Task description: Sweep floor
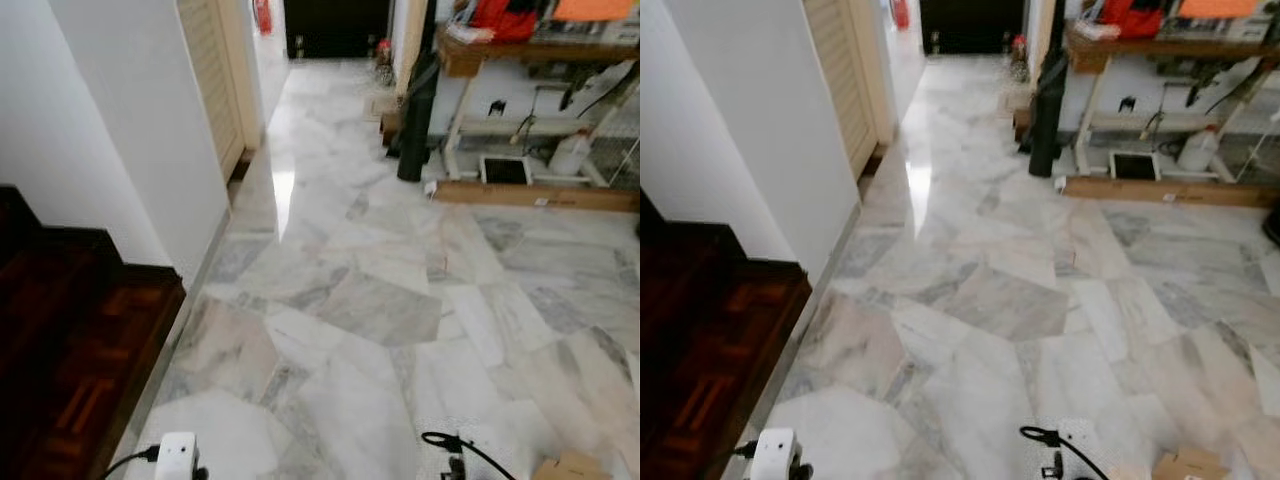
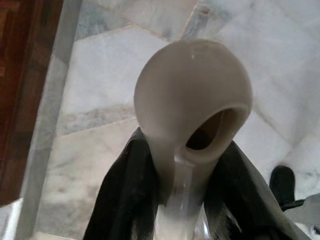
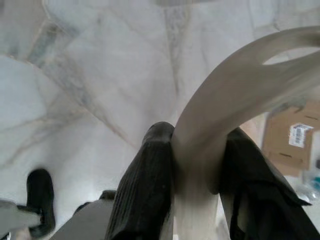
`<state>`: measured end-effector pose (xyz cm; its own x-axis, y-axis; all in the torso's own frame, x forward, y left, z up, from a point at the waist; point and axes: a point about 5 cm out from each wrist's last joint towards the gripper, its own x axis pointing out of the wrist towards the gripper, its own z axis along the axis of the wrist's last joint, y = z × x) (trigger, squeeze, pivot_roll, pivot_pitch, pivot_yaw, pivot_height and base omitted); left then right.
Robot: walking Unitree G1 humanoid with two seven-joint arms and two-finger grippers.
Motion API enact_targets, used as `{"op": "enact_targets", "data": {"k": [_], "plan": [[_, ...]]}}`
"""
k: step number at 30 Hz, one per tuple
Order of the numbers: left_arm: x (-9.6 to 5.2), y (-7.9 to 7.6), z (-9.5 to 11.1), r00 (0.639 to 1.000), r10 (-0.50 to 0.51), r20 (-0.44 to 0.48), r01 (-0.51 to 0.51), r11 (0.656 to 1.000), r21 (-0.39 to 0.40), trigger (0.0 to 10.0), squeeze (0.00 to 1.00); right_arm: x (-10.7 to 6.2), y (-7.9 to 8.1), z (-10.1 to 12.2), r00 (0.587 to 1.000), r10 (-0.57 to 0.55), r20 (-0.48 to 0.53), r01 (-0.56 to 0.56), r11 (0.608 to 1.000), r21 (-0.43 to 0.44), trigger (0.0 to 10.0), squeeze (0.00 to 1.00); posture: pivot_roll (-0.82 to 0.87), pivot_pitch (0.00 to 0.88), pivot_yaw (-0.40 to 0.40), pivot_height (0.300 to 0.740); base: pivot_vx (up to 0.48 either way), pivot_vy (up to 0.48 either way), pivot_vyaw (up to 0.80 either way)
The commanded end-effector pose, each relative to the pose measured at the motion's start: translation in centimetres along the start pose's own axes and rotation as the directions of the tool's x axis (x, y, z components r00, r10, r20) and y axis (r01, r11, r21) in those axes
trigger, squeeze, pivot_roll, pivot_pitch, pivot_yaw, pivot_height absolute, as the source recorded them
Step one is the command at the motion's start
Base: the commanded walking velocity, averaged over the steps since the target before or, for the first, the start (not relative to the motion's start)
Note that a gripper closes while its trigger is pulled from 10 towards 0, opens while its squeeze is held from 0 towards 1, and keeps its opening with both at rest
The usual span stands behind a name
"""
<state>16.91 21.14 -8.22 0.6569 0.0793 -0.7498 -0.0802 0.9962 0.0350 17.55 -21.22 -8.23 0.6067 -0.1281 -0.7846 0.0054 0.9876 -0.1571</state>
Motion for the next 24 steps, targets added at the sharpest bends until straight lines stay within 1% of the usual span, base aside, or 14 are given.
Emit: {"op": "enact_targets", "data": {"k": [1, 11, 18, 24], "plan": [[0.15, -0.26, 0.40, 1.000, -0.006, 0.010, 0.006, 1.000, -0.002, 10.0, 0.00, -0.02, -0.60, 0.02, 1.000, -0.015, 0.002, 0.015, 1.000, 0.013, 10.0, 0.00, -0.14, 0.000, 0.029, 0.740, 0.251, 0.000, 0.00], [0.05, -0.14, 0.16, 1.000, -0.006, 0.007, 0.006, 1.000, -0.002, 10.0, 0.00, -0.03, -0.70, 0.01, 1.000, -0.018, 0.003, 0.018, 1.000, 0.015, 10.0, 0.00, -0.14, 0.000, 0.036, 0.740, 0.250, 0.000, 0.00], [0.10, 0.03, 0.39, 1.000, -0.009, 0.010, 0.009, 1.000, 0.006, 10.0, 0.00, -0.05, -0.56, -0.07, 1.000, -0.022, 0.004, 0.021, 0.999, 0.033, 10.0, 0.00, -0.14, 0.009, 0.055, 0.740, 0.254, 0.000, 0.00], [0.21, 0.07, 0.75, 1.000, -0.010, 0.018, 0.010, 1.000, 0.007, 10.0, 0.00, -0.05, -0.50, -0.10, 1.000, -0.022, 0.000, 0.022, 0.999, 0.037, 10.0, 0.00, -0.13, 0.020, 0.056, 0.740, 0.253, 0.000, 0.00]]}}
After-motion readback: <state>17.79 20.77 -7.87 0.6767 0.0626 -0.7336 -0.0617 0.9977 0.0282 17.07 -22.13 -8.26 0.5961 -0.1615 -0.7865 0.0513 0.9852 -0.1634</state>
